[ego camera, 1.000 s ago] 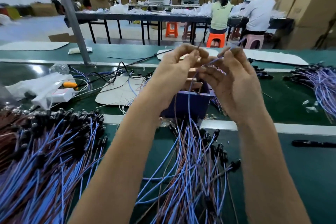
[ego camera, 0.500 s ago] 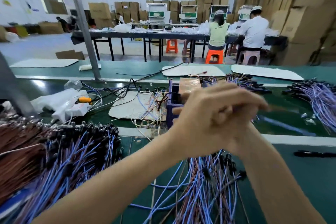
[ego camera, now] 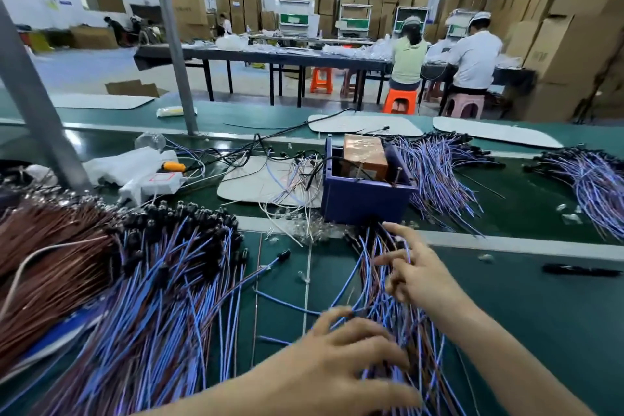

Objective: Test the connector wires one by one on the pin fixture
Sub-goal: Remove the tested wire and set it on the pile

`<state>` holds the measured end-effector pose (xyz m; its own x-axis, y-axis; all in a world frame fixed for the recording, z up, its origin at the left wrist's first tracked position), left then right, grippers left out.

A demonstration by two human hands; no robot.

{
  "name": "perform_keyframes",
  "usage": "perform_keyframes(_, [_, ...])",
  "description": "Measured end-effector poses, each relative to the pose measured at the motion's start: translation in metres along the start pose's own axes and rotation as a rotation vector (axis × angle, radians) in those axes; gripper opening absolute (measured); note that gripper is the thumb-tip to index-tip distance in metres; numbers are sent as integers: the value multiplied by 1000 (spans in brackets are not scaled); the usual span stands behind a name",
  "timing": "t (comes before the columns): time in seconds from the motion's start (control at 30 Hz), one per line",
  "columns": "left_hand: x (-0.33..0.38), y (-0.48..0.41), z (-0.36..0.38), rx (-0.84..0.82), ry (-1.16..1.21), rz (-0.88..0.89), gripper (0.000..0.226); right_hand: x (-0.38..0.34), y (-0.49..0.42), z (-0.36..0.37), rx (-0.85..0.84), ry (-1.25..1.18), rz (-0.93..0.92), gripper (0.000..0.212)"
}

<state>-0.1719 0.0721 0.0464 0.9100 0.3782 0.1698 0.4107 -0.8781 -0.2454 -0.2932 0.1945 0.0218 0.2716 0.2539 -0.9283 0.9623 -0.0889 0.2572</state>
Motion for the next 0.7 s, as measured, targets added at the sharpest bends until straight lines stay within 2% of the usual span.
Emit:
perform_keyframes(0.07, [-22,14,-13,44,59,-32,30,5,0,-8,152,187,-111,68])
perform_keyframes(0.1, [-39,22,-29,137,-57,-86,32,3,1,-11,212,280,-180,69])
perform_keyframes(0.13, [-62,30,-35,119,-160,-207,33,0,1,-12,243,344,-237,69])
perform_keyframes(0.2, [-120,52,-29,-27,-215,-550,39,-2,0,-6,248,421,-309,64])
perform_keyframes(0.23, [-139,60,-25,-97,-214,-665,42,-3,-1,-3,258,445,-324,60])
perform_keyframes(0.33, [-174,79,-6,-222,-185,-838,41,4,-3,2,306,486,-306,50])
perform_keyframes(0.47, [-179,80,-9,-190,-220,-876,19,13,7,-2,415,555,-245,34])
perform_keyframes(0.53, [-176,73,-18,-88,-182,-860,16,0,20,1,424,507,-346,31])
perform_keyframes(0.6, [-166,55,-32,48,-134,-798,15,-22,36,17,319,409,-519,33])
perform_keyframes(0.7, [-138,19,-50,214,-41,-621,10,-41,52,57,77,351,-646,44])
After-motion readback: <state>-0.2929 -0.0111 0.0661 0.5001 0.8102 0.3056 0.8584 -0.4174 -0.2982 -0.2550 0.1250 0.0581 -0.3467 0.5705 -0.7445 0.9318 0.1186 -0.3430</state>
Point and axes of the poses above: each hand's wrist, its own y-axis away from the middle knuckle, its own z-axis out of the palm, x = y × z, the point moved 9 cm from there along -y, towards the middle knuckle, and after that the axes turned 12 degrees about z, right-handed, at the moved point
